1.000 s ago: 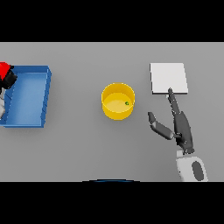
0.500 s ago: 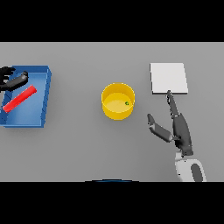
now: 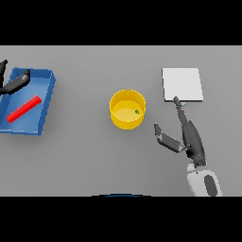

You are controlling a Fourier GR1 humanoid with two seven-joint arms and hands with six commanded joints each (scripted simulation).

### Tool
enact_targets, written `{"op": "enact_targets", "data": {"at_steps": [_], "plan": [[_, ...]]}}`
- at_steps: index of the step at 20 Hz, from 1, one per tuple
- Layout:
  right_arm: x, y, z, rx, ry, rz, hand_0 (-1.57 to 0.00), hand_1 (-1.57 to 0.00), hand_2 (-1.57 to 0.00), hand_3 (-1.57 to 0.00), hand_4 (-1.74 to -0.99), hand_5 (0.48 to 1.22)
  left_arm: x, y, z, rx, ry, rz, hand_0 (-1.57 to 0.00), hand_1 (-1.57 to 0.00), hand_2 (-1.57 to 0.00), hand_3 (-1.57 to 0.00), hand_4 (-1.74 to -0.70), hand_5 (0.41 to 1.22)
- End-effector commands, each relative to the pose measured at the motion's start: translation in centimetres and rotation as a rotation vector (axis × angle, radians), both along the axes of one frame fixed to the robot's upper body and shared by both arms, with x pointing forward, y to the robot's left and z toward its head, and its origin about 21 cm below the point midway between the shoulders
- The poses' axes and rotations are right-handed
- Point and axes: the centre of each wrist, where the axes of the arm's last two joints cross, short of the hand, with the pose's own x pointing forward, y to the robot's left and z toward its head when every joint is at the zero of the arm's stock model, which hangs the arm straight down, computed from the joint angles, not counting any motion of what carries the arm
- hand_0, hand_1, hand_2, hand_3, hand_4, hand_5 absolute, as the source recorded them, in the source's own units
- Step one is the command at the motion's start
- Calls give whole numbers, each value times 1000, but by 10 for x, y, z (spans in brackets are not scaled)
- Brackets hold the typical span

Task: Pick up the red beaker and tilt it to pour out 1 green nut into yellow bowl. Pick up the yellow bowl and place it on the metallic measuring scale.

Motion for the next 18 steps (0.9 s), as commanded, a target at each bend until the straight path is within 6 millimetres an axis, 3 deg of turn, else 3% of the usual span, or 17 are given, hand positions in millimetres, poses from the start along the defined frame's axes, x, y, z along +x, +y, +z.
{"op": "enact_targets", "data": {"at_steps": [1, 8, 12, 18], "plan": [[7, 3, 2, -8, -3, 38, 1, 1, 1, 1, -1162, 694, 2, -1, 1, -6, -11, 1, -32, -26, -26, -24, -780, 679], [43, 3, 35, -395, -16, 275, 1, 1, 1, 1, -1278, 683, 2, -4, -4, -24, 11, -10, -6, -5, -5, -4, -794, 710], [64, 16, 54, -669, -68, 415, 1, 1, 1, 1, -1276, 668, 3, -4, -2, -13, 7, -11, -2, -1, -1, -1, -793, 712], [89, 37, 60, -836, -90, 581, 1, 1, 1, 1, -1274, 656, 7, -9, -1, -16, 7, -11, 0, 0, 0, 0, -798, 723]]}}
